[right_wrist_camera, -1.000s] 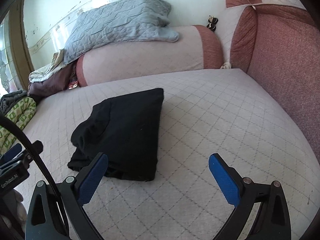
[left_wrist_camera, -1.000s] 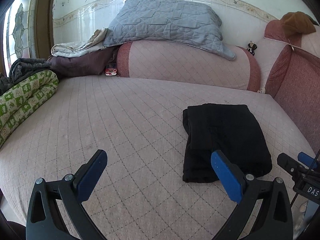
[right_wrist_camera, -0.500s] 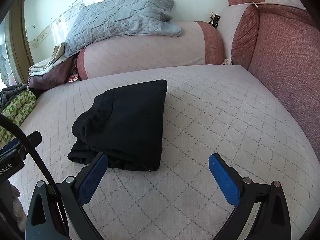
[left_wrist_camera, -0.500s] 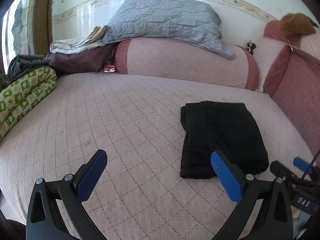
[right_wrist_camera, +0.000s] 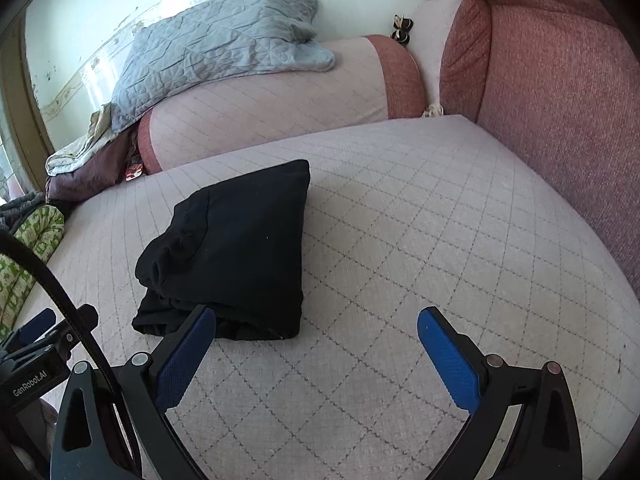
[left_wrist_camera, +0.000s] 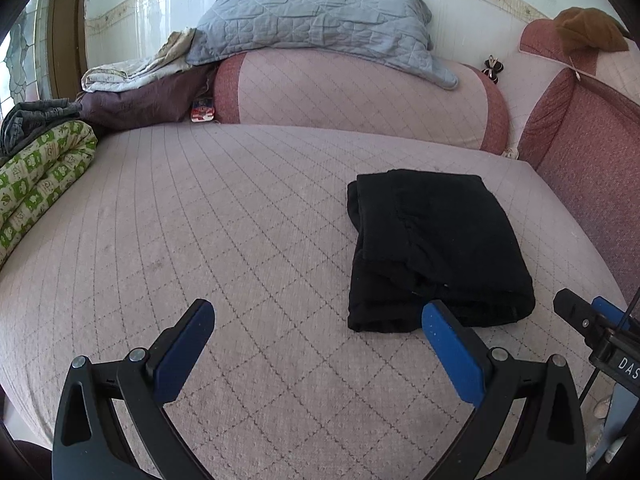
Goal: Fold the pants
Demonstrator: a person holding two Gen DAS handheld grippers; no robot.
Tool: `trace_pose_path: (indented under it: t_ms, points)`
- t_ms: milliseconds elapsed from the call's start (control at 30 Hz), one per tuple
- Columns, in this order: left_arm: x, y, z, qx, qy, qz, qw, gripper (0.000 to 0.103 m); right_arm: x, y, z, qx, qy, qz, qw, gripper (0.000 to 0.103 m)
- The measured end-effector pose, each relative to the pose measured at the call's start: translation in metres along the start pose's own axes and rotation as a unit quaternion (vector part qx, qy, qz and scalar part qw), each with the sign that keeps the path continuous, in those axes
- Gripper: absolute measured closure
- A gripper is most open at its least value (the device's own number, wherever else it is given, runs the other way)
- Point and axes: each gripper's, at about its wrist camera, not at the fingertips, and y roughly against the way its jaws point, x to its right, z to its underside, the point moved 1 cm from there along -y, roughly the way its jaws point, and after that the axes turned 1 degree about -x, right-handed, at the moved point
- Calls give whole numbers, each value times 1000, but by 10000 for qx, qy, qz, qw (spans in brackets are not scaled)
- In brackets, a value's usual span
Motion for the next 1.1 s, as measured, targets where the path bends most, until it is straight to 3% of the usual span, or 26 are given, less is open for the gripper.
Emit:
trace_pose_path:
  t_ms: [467,1100]
  points:
    - [1,-16,10,-506,136,15,9986,0,-11,-3,6,-167,174,-89,9997,0]
    - [1,-2,10,-349,85,61,9993,0,1,15,31,-289,-284,122,9991,0]
